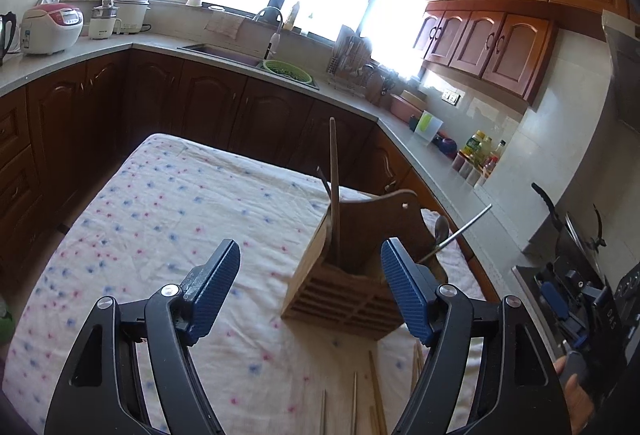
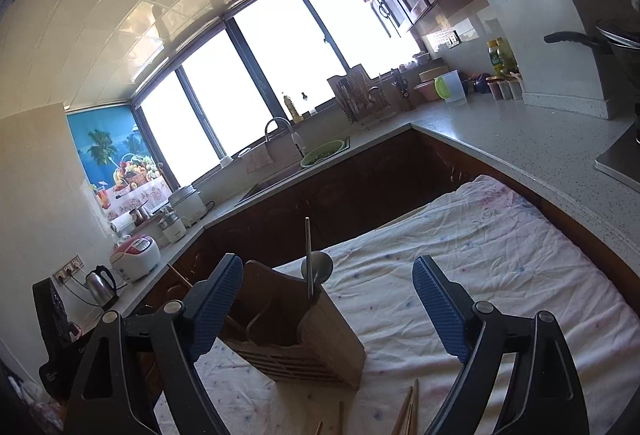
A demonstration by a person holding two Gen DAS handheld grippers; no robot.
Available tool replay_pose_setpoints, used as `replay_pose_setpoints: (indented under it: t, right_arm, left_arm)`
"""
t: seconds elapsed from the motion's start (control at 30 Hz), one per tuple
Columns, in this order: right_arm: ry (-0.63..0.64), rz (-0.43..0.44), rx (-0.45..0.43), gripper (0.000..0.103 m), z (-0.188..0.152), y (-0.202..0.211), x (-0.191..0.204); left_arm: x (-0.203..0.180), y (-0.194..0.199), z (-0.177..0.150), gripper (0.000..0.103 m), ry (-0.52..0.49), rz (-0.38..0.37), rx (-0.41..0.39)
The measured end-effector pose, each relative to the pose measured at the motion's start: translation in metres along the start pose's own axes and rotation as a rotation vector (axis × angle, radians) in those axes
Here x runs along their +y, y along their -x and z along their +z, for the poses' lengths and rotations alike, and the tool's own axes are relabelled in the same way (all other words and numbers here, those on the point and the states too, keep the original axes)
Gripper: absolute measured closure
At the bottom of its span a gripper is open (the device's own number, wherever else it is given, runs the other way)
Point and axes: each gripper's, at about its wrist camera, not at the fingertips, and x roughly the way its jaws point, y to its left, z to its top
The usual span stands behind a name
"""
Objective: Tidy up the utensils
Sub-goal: 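Lower the chopstick into the holder with the left tool while the right tool releases its chopstick there, then move both open tools back to the remaining chopsticks on the cloth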
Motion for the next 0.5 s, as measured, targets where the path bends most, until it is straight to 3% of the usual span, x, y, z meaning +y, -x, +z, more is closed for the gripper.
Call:
replay_pose_setpoints:
  t: [0.5]
  right_arm:
    - [0.061,-0.089,0.133,0.014,-0.077,0.067,-0.019]
  left_arm:
    - [0.004,0.037,-0.096,0.028,0.007,0.039,0.144]
